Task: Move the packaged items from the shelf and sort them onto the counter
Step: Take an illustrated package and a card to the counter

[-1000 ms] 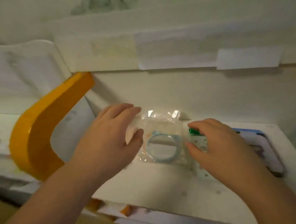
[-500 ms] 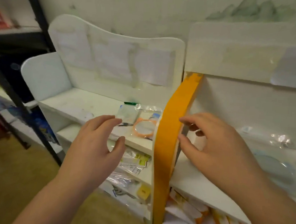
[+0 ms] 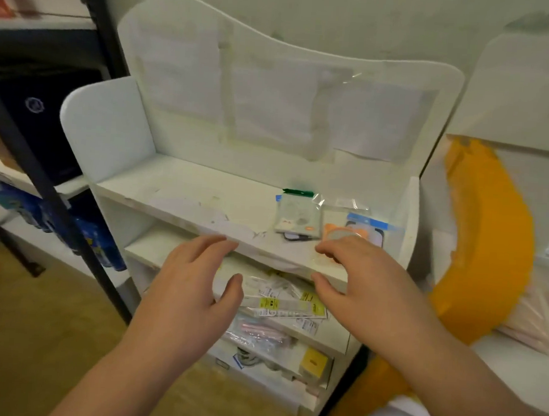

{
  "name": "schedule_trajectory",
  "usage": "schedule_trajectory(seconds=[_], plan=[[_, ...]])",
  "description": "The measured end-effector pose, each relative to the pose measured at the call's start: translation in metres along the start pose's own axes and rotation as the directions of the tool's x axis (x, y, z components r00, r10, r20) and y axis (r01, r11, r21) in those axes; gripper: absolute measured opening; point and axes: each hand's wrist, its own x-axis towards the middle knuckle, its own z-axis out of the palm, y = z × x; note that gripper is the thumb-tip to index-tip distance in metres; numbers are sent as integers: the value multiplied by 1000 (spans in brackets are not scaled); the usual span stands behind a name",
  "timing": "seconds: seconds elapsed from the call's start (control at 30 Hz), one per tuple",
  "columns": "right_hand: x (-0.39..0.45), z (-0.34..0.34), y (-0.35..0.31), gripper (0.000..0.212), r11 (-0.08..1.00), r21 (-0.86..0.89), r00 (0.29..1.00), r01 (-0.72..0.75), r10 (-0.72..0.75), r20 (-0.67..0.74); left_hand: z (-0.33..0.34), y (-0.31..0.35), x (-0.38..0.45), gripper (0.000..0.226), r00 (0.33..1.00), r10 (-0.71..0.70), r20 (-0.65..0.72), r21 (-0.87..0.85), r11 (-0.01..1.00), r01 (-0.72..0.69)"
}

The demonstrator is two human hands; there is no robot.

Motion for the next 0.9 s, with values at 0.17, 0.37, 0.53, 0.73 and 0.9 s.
schedule_trajectory(seconds=[0.17,0.37,0.53,0.73,0.9], plan=[[35,41,15,44,998,-17,996,-69,69,63,19,-19,34,50,1000,17,23,-34,999,-16],[108,91,38,43,992,3,986,-124,123,109,34,-46,93,48,996,35,85,-10,999,-35],[166,124,51,50,990,5,981,-144,142,129,34,-63,141,47,994,61,88,0,998,-61],[199,150,60,85,962,-160,902,-223,266,340,44,-81,178,45,989,96,110,-75,993,-88],[212,163,52,82,922,-309,888,-232,331,320,56,-101,206,39,980,156,127,-182,974,-132]])
